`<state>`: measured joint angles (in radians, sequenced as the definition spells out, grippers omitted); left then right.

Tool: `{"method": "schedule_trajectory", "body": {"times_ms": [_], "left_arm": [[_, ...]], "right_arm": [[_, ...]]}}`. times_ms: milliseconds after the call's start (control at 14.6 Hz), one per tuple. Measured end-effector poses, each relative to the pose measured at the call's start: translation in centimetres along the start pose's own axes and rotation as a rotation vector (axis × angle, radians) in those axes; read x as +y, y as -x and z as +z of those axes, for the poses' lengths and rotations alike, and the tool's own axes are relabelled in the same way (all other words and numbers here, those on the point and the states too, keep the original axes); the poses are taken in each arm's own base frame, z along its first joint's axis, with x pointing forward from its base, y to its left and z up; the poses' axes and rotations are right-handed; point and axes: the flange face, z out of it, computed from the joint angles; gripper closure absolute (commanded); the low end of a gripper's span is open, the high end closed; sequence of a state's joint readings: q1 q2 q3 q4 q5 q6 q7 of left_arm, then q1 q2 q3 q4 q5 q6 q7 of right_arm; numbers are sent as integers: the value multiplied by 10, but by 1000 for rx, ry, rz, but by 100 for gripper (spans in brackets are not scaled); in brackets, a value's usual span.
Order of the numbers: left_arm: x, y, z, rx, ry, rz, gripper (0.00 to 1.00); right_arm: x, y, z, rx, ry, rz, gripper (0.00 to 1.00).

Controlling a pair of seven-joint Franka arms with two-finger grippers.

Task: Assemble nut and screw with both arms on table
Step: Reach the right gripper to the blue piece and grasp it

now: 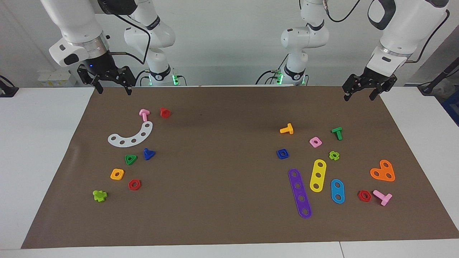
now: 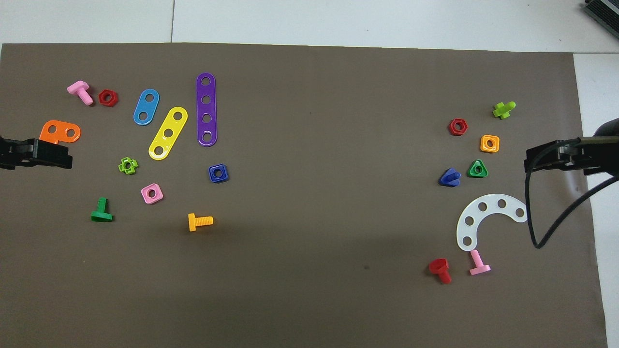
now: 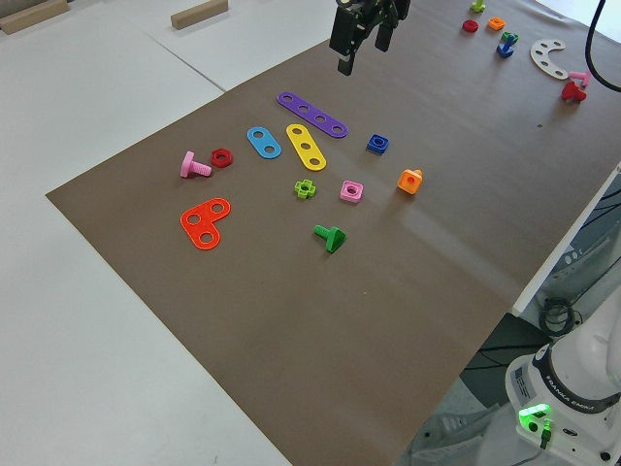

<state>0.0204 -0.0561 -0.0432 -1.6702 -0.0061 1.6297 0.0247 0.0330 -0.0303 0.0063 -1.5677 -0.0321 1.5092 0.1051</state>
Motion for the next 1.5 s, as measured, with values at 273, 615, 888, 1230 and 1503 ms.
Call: {"method": "schedule_trajectory", "body": {"times_ms": [273, 615, 888, 1230, 1503], "left_arm": [[0, 0, 0, 0, 0, 0, 0], [0, 0, 0, 0, 0, 0, 0], [0, 0, 0, 0, 0, 0, 0], [0, 0, 0, 0, 0, 0, 0], [0, 0, 0, 0, 0, 0, 0]], "right_arm": [[-1, -3, 15, -7, 1, -1, 0], [-7, -8, 80, 62, -7, -11, 0], [-8, -6, 129, 60, -7, -30, 1], [-12, -18, 209, 66, -11, -41, 4], [-14, -33, 263, 63, -12, -74, 9]]}}
